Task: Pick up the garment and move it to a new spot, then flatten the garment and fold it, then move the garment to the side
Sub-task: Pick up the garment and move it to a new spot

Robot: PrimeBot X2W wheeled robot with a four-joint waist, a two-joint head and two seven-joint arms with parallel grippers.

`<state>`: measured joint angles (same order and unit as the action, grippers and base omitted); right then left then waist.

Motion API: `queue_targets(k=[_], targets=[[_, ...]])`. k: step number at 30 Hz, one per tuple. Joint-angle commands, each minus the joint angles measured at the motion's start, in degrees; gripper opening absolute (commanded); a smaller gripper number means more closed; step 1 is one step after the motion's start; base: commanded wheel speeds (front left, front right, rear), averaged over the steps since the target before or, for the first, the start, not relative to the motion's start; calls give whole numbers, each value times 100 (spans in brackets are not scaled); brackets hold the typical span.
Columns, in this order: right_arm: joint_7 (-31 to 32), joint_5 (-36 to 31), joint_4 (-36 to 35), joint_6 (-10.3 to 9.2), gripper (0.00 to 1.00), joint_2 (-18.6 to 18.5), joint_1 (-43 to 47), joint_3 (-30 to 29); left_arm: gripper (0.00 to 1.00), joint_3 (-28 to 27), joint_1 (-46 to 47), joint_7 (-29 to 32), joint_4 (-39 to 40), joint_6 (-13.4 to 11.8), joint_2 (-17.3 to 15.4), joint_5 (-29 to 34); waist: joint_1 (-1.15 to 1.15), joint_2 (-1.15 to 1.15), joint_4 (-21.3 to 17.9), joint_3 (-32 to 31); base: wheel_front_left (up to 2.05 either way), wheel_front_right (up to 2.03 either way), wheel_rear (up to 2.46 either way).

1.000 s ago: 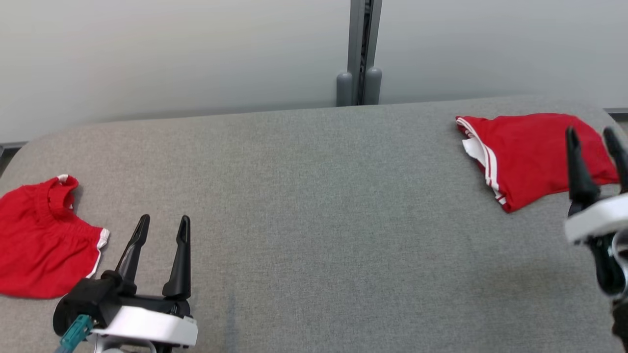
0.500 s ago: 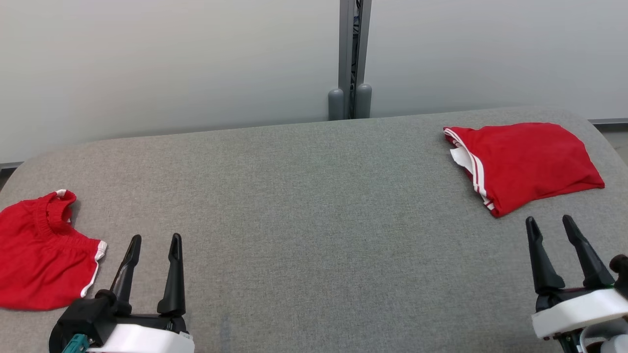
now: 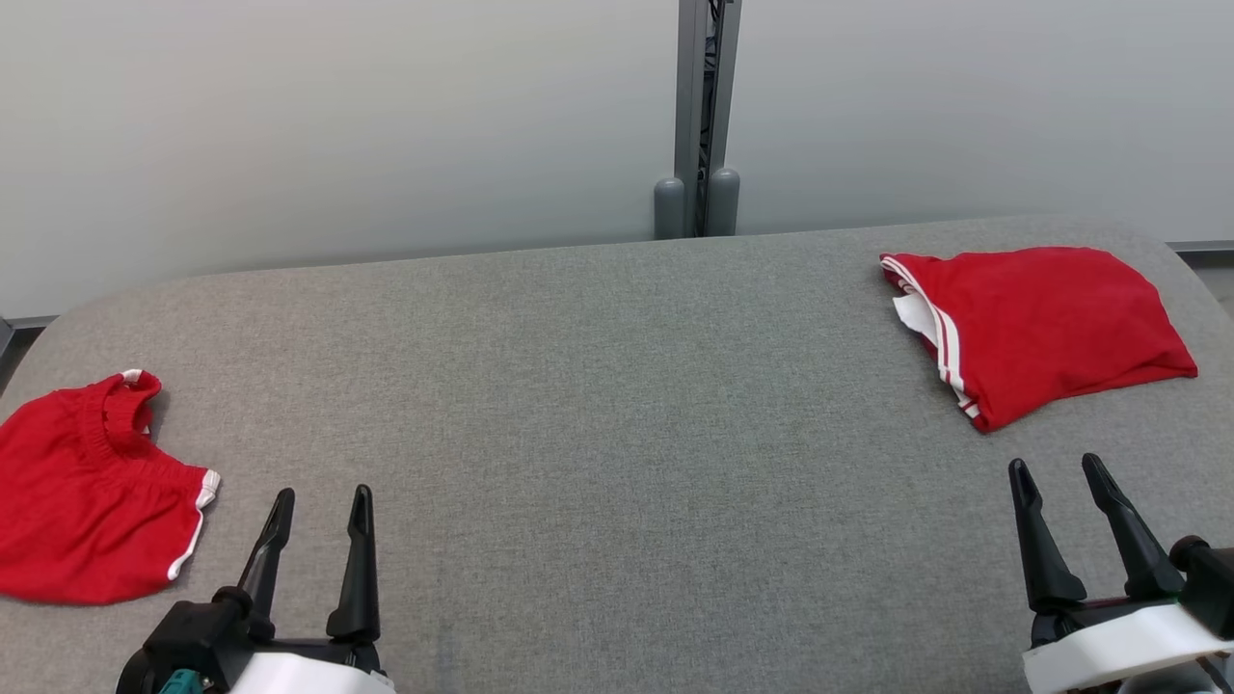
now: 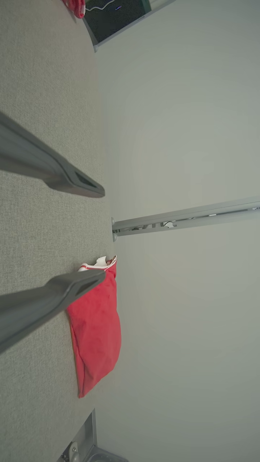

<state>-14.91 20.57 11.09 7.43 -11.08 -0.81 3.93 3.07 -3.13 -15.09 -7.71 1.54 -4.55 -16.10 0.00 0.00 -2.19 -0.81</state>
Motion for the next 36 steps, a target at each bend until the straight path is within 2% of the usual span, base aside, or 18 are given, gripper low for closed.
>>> queue_targets(k=[1, 24, 36], targets=[[-35, -45, -48, 12, 100, 1, -14, -26, 100, -14, 14, -8, -13, 29, -2, 37, 0, 0, 5, -1, 0, 0, 0], [-34, -89, -37, 12, 100, 38, -44, 97, 100, -48, 154, -8, -165, 141, 67, 114, 0, 0, 62, 21, 0, 0, 0], [-34, 3, 44, 12, 100, 22, -167, 341, 100, -120, 222, -8, -248, 139, 32, 158, 0, 0, 600, -20, 0, 0, 0]])
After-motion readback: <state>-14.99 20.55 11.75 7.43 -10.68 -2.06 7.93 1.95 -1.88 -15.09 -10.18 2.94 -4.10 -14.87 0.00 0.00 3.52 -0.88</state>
